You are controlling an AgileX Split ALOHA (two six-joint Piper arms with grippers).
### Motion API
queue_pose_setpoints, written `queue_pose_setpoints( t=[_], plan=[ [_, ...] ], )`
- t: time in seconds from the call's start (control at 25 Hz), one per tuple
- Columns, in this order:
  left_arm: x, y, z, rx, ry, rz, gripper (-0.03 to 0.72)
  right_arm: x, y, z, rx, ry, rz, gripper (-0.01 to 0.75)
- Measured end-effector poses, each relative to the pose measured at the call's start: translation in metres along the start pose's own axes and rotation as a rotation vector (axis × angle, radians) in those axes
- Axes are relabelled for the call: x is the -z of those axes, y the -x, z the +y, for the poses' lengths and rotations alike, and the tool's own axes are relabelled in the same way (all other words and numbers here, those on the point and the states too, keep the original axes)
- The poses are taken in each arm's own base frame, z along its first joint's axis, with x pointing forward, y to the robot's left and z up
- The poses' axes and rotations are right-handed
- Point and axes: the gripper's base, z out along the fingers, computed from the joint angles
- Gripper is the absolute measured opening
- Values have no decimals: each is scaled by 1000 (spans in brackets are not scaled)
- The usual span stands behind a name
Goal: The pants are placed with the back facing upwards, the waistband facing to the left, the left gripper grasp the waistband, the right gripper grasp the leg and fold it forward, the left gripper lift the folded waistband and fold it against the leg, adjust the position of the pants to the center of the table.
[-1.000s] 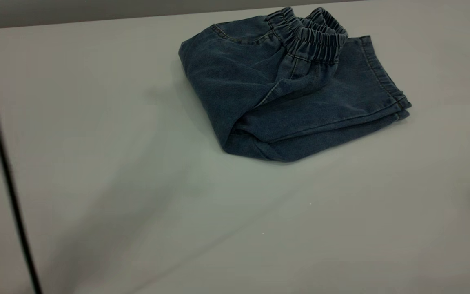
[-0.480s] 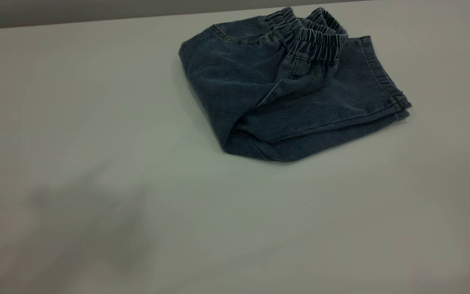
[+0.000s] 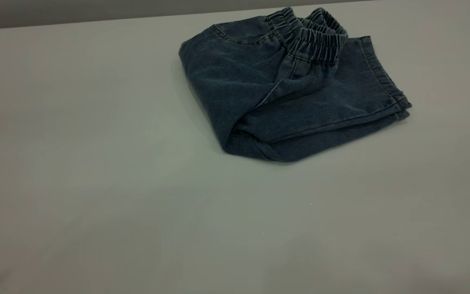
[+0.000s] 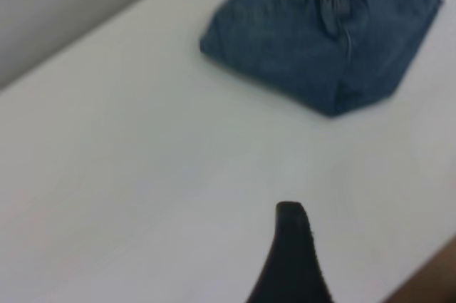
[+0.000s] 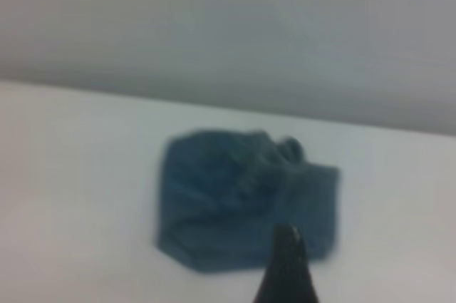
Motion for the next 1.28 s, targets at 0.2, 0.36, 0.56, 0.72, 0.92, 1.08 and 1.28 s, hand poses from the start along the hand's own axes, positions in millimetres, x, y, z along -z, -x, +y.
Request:
queue_pose_setpoints(
  t=[0.2,0.36,0.56,0.72,0.92,1.08,1.28],
  plan=[
    [-10,-52,-12,-3,-60,12,509,-16,-42,-7,36,-60,52,461],
    [-20,-81,-17,-6,-71,17,509,-37,-63,-14,40,-56,112,461],
    [-29,-101,-21,1,-88,19,509,-56,-80,-19,28,-55,176,461],
    [-36,-105,-27,27,-139,5,509,-57,-80,-21,35,-64,173,461],
    [-51,-117,-33,37,-173,58,509,-58,-81,-21,35,-65,170,461],
    [-58,-120,-36,56,-195,55,509,-58,-80,-21,35,-64,166,461],
    [-58,-119,-35,55,-192,51,509,-58,-80,-21,35,-64,166,461]
  ],
)
